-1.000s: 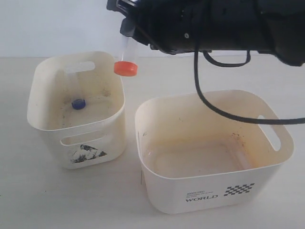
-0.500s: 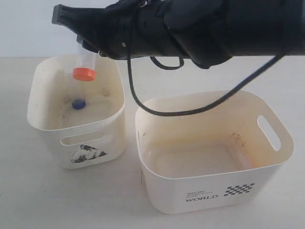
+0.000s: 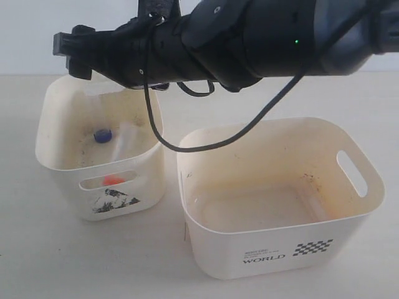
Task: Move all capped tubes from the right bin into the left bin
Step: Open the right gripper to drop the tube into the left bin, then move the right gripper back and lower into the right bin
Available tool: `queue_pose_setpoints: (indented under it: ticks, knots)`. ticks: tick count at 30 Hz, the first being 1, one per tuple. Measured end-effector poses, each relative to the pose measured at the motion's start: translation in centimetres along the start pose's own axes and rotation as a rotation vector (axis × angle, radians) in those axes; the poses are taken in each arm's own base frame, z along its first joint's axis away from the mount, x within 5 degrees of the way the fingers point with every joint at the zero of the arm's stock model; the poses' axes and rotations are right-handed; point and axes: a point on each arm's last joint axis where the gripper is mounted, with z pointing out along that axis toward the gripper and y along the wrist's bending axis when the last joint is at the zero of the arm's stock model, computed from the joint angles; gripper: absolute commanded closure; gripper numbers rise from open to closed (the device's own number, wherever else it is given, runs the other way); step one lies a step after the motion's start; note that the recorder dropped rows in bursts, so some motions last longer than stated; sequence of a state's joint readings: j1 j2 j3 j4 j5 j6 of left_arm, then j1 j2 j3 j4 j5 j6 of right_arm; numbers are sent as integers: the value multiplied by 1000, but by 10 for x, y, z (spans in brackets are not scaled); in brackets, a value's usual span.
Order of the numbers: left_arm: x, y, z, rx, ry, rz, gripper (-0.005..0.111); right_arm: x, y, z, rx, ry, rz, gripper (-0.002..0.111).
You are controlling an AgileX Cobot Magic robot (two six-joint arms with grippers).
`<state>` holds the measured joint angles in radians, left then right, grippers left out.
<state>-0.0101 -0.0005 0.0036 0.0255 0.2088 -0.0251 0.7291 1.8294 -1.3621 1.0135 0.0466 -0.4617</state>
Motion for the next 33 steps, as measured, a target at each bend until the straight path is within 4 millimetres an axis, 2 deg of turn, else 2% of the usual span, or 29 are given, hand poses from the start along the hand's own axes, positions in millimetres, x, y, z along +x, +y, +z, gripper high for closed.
queue_pose_setpoints:
  ticks: [6, 9, 17, 20, 24, 27, 33]
  knots:
    - [0, 0, 0, 0, 0, 0, 102, 5, 3, -1, -30, 57, 6, 68]
    - [0, 0, 0, 0, 0, 0, 102, -4, 12, -15, -70, 51, -44, 83]
    - [0, 0, 0, 0, 0, 0, 102, -28, 35, -55, -157, 1, -188, 109]
    - [0, 0, 0, 0, 0, 0, 102, -29, 41, -66, -200, 37, -232, 108]
    - [0, 0, 0, 0, 0, 0, 102, -19, 43, -69, -230, 142, -290, 108]
    - [0, 0, 0, 0, 0, 0, 102, -13, 38, -70, -190, 214, -314, 108]
    - [0, 0, 0, 0, 0, 0, 102, -1, 19, -73, -1, 393, -336, 108]
